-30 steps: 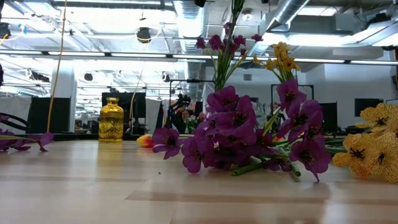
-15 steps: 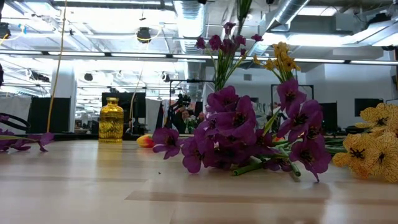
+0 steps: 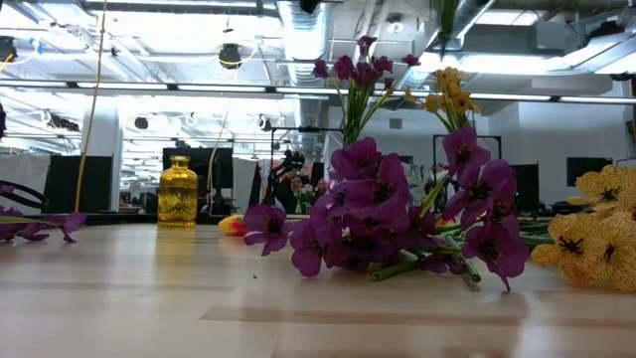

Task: Sort flowers into vase by color
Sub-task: Put the left yellow flowers into the transparent vase

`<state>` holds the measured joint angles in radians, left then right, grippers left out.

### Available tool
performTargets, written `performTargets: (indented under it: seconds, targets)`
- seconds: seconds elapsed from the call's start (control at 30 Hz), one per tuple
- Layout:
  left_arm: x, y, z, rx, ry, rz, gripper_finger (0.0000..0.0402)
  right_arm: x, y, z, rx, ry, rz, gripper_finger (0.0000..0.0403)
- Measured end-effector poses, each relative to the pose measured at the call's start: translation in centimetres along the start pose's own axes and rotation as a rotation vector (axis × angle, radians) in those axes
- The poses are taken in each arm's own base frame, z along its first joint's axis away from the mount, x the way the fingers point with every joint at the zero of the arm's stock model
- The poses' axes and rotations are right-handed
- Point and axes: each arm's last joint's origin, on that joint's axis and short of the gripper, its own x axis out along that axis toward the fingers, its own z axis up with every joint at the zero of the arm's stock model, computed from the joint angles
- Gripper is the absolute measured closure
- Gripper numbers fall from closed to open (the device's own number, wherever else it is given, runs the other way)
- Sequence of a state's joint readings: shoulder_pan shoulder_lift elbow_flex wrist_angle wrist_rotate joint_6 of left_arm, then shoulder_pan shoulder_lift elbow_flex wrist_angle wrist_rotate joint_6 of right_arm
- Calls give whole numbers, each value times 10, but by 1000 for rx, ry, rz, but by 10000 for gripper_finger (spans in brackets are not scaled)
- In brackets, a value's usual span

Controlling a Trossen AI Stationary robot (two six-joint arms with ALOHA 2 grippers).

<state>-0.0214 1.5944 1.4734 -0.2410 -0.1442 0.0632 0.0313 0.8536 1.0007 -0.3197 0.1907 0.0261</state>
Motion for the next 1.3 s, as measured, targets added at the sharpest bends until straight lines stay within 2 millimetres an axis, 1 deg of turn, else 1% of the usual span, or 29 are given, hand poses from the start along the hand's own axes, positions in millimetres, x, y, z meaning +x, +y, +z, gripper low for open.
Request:
performTargets:
  seconds: [0.1, 0.3, 0.5, 0.63, 0.73, 0.87, 1.1, 1.3]
  targets:
    - [0, 0, -2, -1, 17, -1, 222, -13, -4, 0, -1, 5, -53, 367]
    - [0, 0, -3, 0, 32, -2, 222, -37, -14, -10, -27, 51, -252, 374]
    - [0, 0, -3, 0, 33, -1, 222, -48, -21, -24, -68, 27, -404, 366]
    - [0, 0, -3, -2, 32, -1, 222, -54, -25, -33, -90, 21, -523, 374]
    - [0, 0, -3, -2, 33, -1, 222, -57, -27, -39, -103, 4, -593, 374]
    - [0, 0, -3, -2, 33, -1, 222, -61, -29, -38, -99, -24, -667, 367]
    - [0, 0, -3, -2, 32, 0, 222, -53, -34, -47, -131, -17, -756, 374]
    - [0, 0, -3, -11, 32, 0, 222, -50, -45, -54, -108, -6, -847, 366]
